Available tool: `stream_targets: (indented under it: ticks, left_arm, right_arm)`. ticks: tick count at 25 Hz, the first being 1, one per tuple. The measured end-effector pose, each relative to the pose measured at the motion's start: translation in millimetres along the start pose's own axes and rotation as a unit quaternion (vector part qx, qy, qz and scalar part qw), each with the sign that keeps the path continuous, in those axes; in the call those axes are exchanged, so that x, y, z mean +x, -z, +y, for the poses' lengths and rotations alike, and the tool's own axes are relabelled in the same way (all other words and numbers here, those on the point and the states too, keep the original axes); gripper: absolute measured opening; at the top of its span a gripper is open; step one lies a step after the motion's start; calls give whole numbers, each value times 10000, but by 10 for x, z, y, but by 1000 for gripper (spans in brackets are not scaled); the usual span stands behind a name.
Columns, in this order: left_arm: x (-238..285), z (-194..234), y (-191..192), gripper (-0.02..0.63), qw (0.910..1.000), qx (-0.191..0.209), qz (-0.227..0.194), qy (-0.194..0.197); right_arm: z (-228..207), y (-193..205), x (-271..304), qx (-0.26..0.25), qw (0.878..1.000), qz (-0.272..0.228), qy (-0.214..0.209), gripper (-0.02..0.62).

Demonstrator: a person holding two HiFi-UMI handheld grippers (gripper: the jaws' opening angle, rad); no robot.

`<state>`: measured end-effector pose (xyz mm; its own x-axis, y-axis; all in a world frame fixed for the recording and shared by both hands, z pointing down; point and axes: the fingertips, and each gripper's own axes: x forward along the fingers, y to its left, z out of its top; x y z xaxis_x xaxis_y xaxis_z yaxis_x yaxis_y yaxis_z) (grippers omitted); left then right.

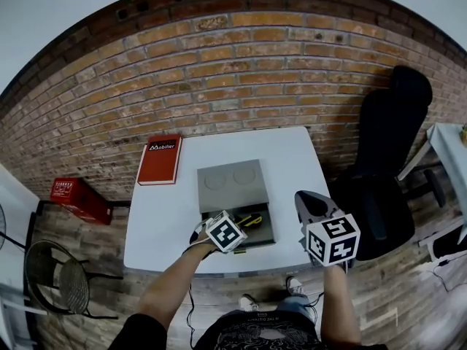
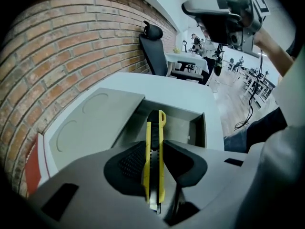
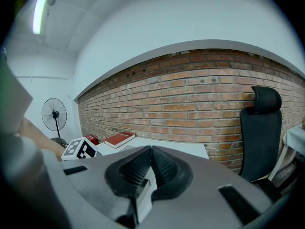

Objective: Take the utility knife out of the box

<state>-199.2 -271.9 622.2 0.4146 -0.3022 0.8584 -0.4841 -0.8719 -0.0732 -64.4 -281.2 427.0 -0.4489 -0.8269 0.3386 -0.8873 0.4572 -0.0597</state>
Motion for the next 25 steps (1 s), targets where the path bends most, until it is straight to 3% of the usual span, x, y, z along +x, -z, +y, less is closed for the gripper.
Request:
stream_targets:
  ticks: [12,25]
  left_arm:
    - [-324,192,-238,129,9972,-340,-579,-318]
    - [-705,458,-515,129,9868,-607,-1263,-812]
  right_arm:
    - [144,-114,122,-109,9997,-65,-201,18]
    - [217,-185,209,-165,9994,-123,-295,18]
